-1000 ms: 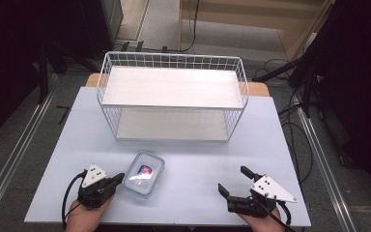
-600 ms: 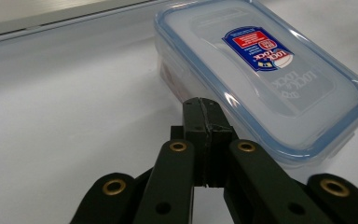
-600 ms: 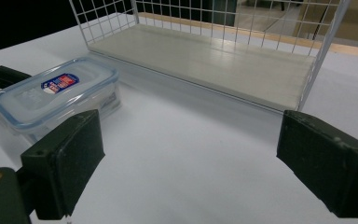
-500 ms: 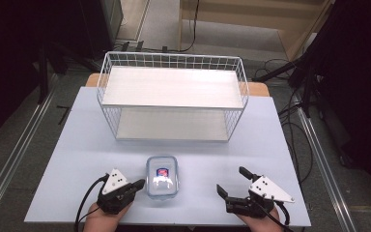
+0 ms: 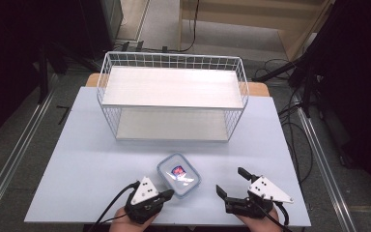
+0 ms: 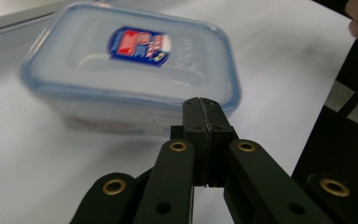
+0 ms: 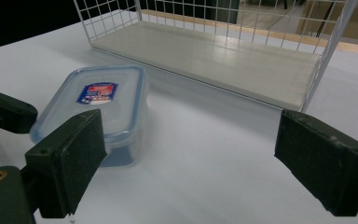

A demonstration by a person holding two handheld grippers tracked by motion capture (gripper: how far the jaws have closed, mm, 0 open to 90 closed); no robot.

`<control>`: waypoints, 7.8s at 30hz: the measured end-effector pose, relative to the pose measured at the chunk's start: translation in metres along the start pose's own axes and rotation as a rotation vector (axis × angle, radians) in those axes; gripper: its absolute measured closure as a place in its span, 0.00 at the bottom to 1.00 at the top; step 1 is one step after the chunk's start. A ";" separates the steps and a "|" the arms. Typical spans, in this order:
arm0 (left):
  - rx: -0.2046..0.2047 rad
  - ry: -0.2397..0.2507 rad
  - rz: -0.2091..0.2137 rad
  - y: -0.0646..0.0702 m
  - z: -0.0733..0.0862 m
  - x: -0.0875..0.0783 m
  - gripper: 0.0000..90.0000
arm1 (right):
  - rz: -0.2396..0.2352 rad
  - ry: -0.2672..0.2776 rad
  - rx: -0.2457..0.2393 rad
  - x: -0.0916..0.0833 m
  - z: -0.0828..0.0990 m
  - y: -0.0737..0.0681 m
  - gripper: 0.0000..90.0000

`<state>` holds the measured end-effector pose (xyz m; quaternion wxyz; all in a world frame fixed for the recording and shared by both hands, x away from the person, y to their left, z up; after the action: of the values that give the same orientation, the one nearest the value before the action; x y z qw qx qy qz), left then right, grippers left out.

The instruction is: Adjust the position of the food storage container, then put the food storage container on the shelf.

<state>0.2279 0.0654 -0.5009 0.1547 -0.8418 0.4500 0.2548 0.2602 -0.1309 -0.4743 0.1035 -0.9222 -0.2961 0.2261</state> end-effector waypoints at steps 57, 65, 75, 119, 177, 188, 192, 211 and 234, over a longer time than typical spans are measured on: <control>-0.050 0.066 -0.242 -0.066 0.002 -0.033 0.59 | -0.058 -0.338 0.038 0.021 0.064 -0.025 1.00; -0.079 0.069 -0.247 -0.066 0.007 -0.040 0.57 | -0.040 -0.328 0.033 0.037 0.055 -0.018 0.99; -0.099 0.057 -0.233 -0.071 0.011 -0.042 0.52 | -0.036 -0.289 0.072 0.024 0.043 -0.001 0.81; -0.403 0.019 0.179 -0.058 0.005 0.022 0.36 | -0.207 -0.343 0.508 0.067 0.037 -0.020 0.35; -0.259 0.045 0.112 -0.038 0.005 -0.002 0.56 | -0.252 -0.303 0.445 0.041 0.039 -0.027 0.57; -0.205 0.110 0.066 -0.037 -0.005 -0.005 0.56 | -0.242 -0.240 0.375 0.039 0.026 -0.028 0.56; -0.180 0.128 0.047 -0.036 -0.011 -0.009 0.56 | -0.240 -0.200 0.331 0.035 0.018 -0.031 0.56; -0.043 0.245 -0.051 -0.047 -0.057 -0.034 0.56 | -0.254 -0.031 0.205 0.026 -0.035 -0.043 0.55; 0.066 0.392 -0.135 -0.072 -0.114 -0.061 0.56 | -0.268 0.150 0.113 0.023 -0.109 -0.057 0.55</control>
<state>0.2928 0.0904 -0.3703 0.1083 -0.8980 0.4222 0.0602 0.3001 -0.0777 -0.3680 0.2064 -0.8814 -0.3947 0.1572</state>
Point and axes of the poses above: each handheld gripper's, and its own axes: x roughly forward along the jaws, z roughly out of its underside, y roughly to its right, the point moved 9 cm from there along x, roughly forward along the jaws, and after that the axes turned 14 degrees about x, right-handed, at the moved point
